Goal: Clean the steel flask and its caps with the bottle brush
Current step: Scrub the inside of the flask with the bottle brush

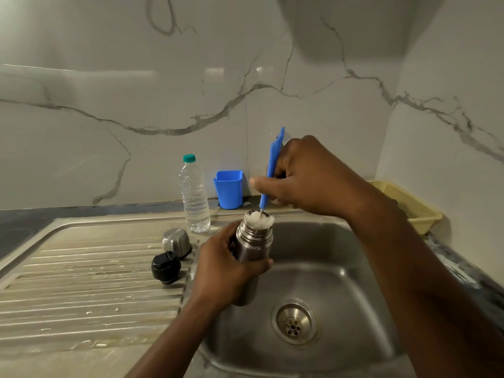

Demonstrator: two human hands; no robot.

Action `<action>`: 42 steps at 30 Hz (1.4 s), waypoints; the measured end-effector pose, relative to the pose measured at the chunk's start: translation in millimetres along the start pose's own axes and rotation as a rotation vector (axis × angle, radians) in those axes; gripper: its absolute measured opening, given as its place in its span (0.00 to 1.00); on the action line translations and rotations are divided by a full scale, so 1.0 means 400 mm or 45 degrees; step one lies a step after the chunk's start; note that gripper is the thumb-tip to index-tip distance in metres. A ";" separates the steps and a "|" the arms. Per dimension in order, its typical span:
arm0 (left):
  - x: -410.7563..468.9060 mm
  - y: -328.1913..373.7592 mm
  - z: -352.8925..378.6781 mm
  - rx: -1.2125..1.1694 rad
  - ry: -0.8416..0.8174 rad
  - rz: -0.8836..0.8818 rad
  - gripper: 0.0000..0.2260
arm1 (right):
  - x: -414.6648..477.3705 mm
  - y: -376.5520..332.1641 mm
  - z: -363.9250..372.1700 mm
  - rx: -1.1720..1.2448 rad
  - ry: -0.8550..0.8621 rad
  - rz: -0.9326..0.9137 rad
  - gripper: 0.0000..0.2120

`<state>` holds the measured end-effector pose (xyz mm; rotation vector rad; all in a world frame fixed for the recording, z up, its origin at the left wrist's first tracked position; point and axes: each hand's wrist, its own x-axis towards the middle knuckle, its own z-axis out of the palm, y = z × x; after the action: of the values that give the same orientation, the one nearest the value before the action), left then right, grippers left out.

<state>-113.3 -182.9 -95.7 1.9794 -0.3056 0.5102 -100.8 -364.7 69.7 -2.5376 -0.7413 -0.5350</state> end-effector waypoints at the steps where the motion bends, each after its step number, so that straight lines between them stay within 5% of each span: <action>1: 0.001 -0.003 0.000 0.001 -0.003 -0.007 0.33 | -0.002 -0.001 -0.012 0.024 0.018 -0.007 0.21; 9: -0.003 0.000 0.004 0.013 -0.062 0.002 0.32 | -0.013 0.010 0.008 0.176 -0.306 0.044 0.12; 15: -0.001 -0.012 0.004 0.006 -0.061 -0.030 0.34 | -0.024 0.008 -0.047 0.298 -0.192 0.009 0.11; 36: 0.003 -0.004 -0.001 -0.009 -0.089 -0.006 0.31 | -0.023 0.026 -0.014 0.277 -0.512 -0.053 0.07; 42: 0.008 -0.010 -0.009 -0.002 -0.093 -0.024 0.34 | -0.036 0.025 -0.065 0.337 -0.400 -0.132 0.06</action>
<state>-109.4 -177.9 -96.0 2.0005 -0.3323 0.4266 -112.5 -391.3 81.5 -2.3669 -0.9881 -0.0590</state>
